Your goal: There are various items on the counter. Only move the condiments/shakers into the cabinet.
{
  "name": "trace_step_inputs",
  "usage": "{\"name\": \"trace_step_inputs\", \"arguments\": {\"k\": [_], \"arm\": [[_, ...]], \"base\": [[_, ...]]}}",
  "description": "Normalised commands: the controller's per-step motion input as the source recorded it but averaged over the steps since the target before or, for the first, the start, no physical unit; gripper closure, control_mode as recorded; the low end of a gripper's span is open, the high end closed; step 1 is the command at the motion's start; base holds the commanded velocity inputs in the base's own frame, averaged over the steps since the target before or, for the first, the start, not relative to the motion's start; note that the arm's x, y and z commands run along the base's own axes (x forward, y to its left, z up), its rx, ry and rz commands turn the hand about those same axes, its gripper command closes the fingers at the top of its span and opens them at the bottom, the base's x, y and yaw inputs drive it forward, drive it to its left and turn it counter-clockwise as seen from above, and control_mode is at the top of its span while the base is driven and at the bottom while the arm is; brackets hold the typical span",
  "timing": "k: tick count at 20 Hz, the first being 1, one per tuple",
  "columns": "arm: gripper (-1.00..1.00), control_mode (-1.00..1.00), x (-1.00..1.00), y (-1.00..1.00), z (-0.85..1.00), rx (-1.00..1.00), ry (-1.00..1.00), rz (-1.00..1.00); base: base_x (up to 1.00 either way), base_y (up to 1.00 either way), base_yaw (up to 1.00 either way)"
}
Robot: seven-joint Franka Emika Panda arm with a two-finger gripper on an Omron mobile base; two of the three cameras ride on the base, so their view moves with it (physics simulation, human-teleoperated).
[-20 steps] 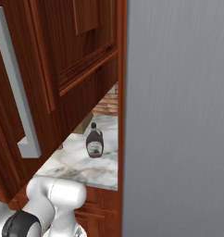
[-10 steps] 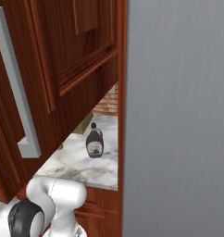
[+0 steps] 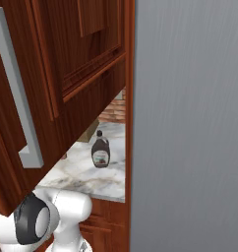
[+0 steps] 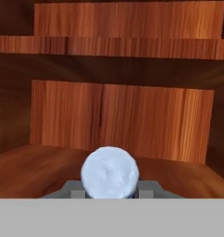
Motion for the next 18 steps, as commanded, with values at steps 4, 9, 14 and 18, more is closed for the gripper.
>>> {"name": "trace_step_inputs", "arguments": {"k": [4, 9, 14, 18], "arm": [[1.00, -1.00, 0.23, 0.00, -0.02, -0.13, -0.02, 0.00], [1.00, -1.00, 0.25, 0.00, 0.00, -0.06, 0.04, 0.00], [1.00, -1.00, 0.09, 0.00, 0.00, 0.00, 0.01, 0.00], [1.00, -1.00, 0.15, 0.00, -0.15, 0.00, 0.00, 0.00]], "base": [[0.00, 0.00, 0.00], [0.00, 0.00, 0.00], [0.00, 0.00, 0.00], [0.00, 0.00, 0.00]]}}
